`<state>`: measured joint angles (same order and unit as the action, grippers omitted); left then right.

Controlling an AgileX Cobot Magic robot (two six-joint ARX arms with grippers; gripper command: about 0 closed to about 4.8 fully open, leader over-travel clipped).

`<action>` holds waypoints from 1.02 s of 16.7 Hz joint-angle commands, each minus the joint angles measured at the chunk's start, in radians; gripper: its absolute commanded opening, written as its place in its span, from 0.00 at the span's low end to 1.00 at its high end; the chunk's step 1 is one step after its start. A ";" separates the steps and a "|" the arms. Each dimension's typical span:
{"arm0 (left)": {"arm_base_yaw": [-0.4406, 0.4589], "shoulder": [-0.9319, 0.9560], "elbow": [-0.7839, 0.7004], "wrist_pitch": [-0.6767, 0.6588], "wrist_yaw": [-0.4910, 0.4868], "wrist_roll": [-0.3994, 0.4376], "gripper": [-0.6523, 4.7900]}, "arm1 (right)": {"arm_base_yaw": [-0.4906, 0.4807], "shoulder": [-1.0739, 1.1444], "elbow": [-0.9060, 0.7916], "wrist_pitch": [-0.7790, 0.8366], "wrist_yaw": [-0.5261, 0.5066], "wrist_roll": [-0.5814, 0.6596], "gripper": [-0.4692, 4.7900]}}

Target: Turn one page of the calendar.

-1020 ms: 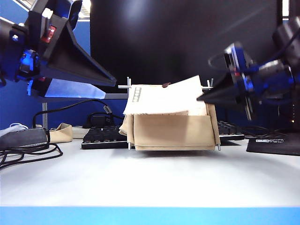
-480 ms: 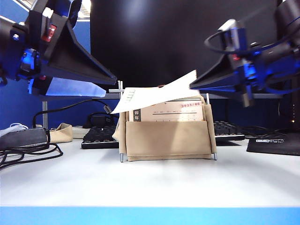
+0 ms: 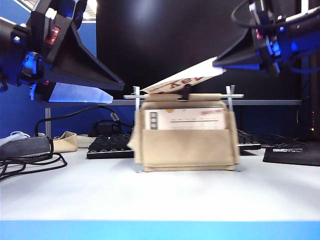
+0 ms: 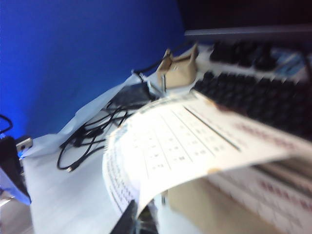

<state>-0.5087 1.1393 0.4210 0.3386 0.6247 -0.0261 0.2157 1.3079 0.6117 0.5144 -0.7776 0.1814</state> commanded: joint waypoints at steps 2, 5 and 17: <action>-0.001 -0.003 0.004 0.010 0.000 0.004 0.58 | 0.000 -0.004 0.003 0.148 0.005 0.069 0.09; -0.001 -0.003 0.004 0.010 0.000 0.004 0.58 | 0.000 -0.004 0.003 0.225 0.021 0.110 0.09; -0.001 -0.003 0.004 -0.001 0.008 0.005 0.58 | -0.021 -0.003 0.003 0.350 0.258 0.280 0.09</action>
<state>-0.5087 1.1393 0.4210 0.3336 0.6258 -0.0261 0.1967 1.3094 0.6098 0.8463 -0.5739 0.4473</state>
